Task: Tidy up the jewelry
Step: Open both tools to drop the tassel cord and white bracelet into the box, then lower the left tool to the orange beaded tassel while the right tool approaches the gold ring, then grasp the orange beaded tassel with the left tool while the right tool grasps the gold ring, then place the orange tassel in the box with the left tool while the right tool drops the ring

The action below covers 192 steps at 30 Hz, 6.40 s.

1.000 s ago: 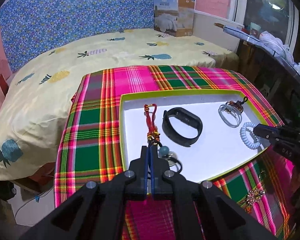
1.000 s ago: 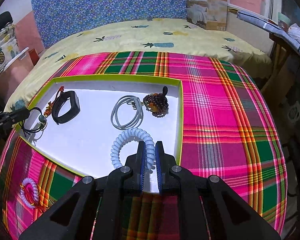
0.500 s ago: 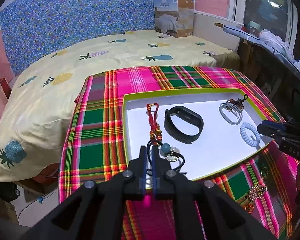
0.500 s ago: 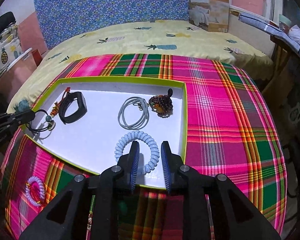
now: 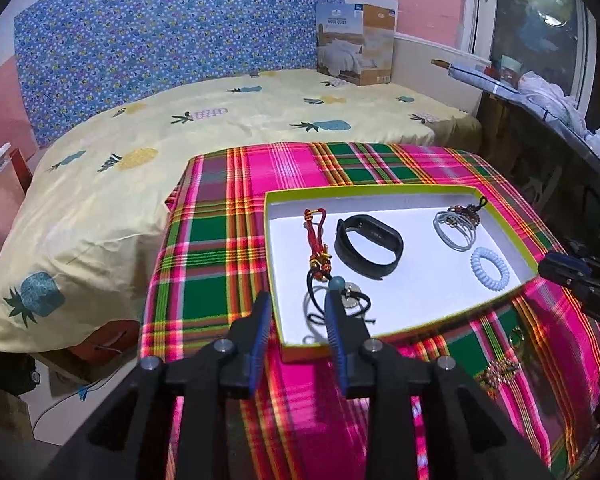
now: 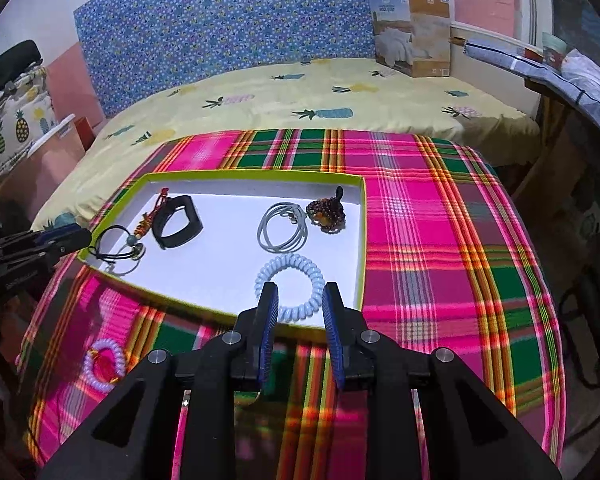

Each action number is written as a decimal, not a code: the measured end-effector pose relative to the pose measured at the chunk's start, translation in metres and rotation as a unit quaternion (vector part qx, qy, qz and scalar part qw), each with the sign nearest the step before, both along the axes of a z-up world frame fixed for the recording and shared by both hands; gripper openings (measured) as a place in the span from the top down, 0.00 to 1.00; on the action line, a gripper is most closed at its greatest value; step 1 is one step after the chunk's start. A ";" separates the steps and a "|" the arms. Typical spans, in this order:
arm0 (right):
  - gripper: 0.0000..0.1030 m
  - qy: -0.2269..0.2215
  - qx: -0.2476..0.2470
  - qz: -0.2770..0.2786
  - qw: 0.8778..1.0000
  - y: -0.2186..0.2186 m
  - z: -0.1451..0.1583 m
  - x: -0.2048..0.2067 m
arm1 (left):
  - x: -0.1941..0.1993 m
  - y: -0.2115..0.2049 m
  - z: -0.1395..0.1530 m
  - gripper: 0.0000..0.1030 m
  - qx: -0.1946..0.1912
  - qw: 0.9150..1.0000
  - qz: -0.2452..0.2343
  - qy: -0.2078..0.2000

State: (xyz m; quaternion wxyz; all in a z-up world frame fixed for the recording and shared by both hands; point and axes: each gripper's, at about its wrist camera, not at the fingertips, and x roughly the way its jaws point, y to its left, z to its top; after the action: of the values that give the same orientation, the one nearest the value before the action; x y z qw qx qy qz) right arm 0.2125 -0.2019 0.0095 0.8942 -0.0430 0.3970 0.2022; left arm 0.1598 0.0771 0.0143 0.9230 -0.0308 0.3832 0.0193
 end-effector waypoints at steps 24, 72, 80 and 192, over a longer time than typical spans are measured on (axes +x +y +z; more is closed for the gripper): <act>0.77 -0.002 0.028 0.001 1.000 -0.020 0.002 -0.113 | -0.113 -0.037 0.000 0.72 -0.028 0.999 -0.026 -0.013; 0.77 0.051 -0.007 0.042 0.998 0.012 -0.050 -0.028 | -0.049 -0.078 -0.037 0.72 -0.062 0.993 -0.098 0.037; 0.95 0.037 -0.034 0.045 0.998 0.014 -0.050 -0.030 | -0.048 -0.080 -0.039 0.88 -0.058 0.993 -0.095 0.032; 0.97 0.050 -0.021 0.046 0.997 0.022 -0.033 0.051 | 0.055 -0.069 -0.015 0.92 -0.022 0.988 -0.152 0.024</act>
State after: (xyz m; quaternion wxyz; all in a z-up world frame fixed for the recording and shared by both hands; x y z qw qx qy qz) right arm 0.2636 -0.1800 -0.0239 0.8619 -0.0695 0.4427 0.2371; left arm 0.2148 0.0085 -0.0002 0.9048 0.0078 0.4056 -0.1295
